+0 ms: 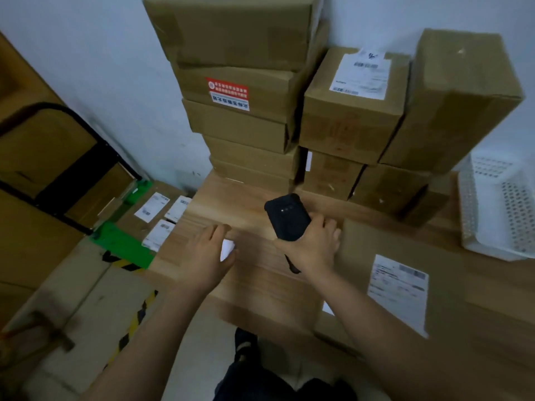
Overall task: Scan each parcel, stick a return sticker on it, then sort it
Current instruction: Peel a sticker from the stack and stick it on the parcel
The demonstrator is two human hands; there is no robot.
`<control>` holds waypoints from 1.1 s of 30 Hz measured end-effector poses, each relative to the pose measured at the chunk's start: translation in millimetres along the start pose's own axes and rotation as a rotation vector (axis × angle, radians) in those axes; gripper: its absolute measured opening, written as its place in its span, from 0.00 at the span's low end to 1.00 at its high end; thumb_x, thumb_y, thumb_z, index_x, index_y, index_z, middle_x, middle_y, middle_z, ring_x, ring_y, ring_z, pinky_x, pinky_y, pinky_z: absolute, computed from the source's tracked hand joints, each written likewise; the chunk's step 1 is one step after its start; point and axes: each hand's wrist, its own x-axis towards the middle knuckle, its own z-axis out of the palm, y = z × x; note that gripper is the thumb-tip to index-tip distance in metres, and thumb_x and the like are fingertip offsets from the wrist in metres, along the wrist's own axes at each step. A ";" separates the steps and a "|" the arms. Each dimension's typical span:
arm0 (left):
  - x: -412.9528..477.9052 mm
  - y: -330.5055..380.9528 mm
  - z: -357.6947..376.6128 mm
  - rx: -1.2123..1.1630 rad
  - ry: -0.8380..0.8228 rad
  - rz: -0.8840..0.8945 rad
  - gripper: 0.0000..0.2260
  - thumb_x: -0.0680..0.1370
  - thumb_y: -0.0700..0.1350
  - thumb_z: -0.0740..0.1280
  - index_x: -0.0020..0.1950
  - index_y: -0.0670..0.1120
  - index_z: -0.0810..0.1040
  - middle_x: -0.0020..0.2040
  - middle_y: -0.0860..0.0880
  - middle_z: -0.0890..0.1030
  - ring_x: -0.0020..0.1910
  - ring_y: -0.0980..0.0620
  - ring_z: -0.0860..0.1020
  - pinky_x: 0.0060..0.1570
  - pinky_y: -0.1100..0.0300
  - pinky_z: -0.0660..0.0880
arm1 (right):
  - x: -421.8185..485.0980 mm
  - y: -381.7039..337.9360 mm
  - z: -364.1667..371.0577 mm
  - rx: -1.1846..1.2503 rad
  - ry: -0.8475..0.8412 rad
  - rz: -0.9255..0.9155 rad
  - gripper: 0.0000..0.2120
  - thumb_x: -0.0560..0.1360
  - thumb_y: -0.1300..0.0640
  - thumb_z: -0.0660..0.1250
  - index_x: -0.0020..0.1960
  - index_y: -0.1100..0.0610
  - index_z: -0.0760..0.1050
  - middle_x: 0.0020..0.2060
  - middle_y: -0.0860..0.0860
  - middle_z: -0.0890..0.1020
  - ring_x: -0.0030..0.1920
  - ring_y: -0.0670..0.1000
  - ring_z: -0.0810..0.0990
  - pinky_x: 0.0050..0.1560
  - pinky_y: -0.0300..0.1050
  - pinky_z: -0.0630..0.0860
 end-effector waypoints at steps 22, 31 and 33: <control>31.0 -141.4 67.1 -0.257 -0.319 0.020 0.27 0.74 0.52 0.72 0.69 0.44 0.71 0.66 0.45 0.73 0.63 0.45 0.72 0.61 0.51 0.71 | -1.5 -14.0 154.6 -0.194 0.177 -0.016 0.27 0.72 0.43 0.71 0.65 0.56 0.72 0.61 0.58 0.71 0.60 0.60 0.68 0.59 0.56 0.65; 30.5 -145.1 71.7 -0.281 -0.321 0.031 0.26 0.73 0.52 0.72 0.67 0.44 0.72 0.64 0.45 0.74 0.61 0.45 0.72 0.58 0.50 0.73 | 0.7 -29.9 182.5 -0.188 -0.098 -0.236 0.13 0.72 0.51 0.72 0.55 0.55 0.82 0.52 0.51 0.80 0.53 0.56 0.72 0.51 0.46 0.60; 30.3 -145.6 72.9 -0.279 -0.317 0.036 0.25 0.73 0.51 0.73 0.67 0.44 0.73 0.64 0.45 0.74 0.61 0.46 0.72 0.57 0.51 0.73 | 3.1 -32.7 181.8 -0.181 -0.084 -0.263 0.08 0.72 0.53 0.72 0.49 0.55 0.82 0.48 0.50 0.79 0.52 0.54 0.73 0.49 0.44 0.57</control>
